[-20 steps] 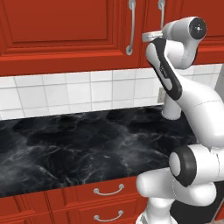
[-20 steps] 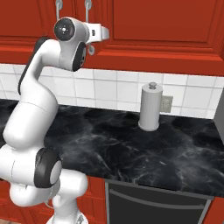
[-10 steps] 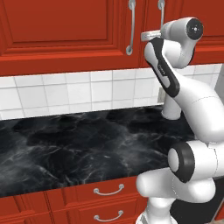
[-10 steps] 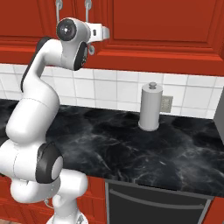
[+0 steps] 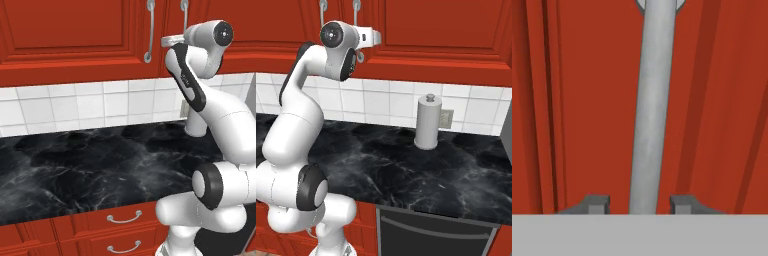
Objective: Move the bowls from the cabinet to the plates on the dining table.
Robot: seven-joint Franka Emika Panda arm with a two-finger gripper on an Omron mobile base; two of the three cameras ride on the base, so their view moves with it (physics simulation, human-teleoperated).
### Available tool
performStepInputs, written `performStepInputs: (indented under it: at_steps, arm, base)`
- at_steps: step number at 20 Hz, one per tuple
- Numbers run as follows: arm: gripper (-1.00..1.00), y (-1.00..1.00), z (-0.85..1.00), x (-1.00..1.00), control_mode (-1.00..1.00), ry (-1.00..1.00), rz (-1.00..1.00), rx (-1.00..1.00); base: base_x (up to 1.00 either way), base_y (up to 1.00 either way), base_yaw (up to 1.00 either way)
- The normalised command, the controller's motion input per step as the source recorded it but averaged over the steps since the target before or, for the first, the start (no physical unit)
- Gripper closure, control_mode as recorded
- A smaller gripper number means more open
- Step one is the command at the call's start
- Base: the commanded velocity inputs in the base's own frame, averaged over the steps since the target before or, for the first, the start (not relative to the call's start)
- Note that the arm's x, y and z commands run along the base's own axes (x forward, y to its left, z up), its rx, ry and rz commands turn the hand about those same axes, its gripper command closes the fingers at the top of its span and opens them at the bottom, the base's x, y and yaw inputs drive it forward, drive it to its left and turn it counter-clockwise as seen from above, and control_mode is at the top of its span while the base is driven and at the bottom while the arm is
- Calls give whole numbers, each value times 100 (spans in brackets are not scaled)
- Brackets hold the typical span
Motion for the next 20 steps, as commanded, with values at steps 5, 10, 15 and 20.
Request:
performStepInputs:
  at_steps: [5, 10, 15, 20]
  arm:
    - [100, -1, -5, -1, -100, 0, 2, 0]
    - [100, -12, -4, -17, -100, 0, 8, 0]
    - [100, -11, 0, -19, -100, 0, 6, 0]
    - [100, -12, 0, -32, -100, -2, 4, 0]
  base:
    - [0, 0, 0]
    - [0, 0, 0]
    - [0, 0, 0]
    - [0, 0, 0]
